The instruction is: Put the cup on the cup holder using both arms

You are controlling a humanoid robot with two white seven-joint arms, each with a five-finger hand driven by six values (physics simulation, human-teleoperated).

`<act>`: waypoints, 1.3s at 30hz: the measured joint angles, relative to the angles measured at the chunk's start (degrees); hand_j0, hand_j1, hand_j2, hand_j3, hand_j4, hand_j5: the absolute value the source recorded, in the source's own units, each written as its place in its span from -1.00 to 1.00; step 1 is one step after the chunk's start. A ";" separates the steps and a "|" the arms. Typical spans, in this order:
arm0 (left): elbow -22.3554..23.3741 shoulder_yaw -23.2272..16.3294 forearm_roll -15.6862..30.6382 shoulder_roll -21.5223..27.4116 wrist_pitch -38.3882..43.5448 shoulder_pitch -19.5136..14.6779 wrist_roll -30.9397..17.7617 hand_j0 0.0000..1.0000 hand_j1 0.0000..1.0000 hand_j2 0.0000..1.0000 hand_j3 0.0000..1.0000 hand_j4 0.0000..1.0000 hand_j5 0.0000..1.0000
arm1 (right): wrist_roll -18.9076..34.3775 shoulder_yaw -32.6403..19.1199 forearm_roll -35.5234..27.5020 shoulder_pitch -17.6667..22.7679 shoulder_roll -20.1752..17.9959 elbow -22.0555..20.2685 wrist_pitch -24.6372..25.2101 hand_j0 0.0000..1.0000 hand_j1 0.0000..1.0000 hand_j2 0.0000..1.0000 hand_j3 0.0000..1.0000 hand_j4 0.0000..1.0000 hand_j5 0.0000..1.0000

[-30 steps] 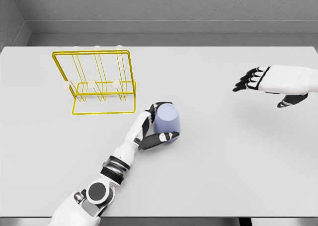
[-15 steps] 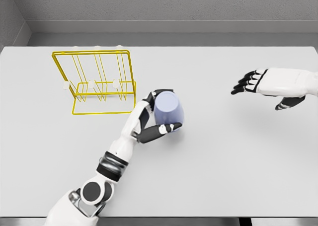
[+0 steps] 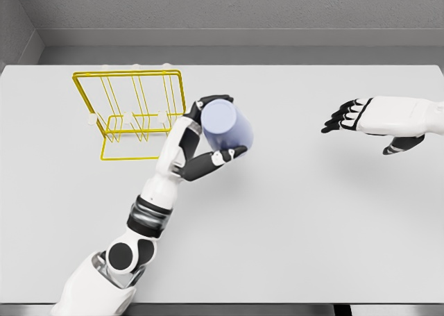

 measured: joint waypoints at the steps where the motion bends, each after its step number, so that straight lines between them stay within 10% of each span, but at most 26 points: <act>1: -0.01 0.24 0.01 0.00 -0.85 0.09 0.02 0.26 0.26 0.26 0.26 0.26 0.26 | 0.00 0.00 0.00 0.00 0.02 -0.01 0.00 1.00 1.00 1.00 1.00 1.00 1.00; 39: 0.06 5.16 10.49 6.98 1.45 -5.36 0.07 0.24 0.24 0.24 0.24 0.24 0.24 | 0.77 0.88 0.00 0.00 2.39 0.21 0.00 1.00 1.00 1.00 1.00 1.00 1.00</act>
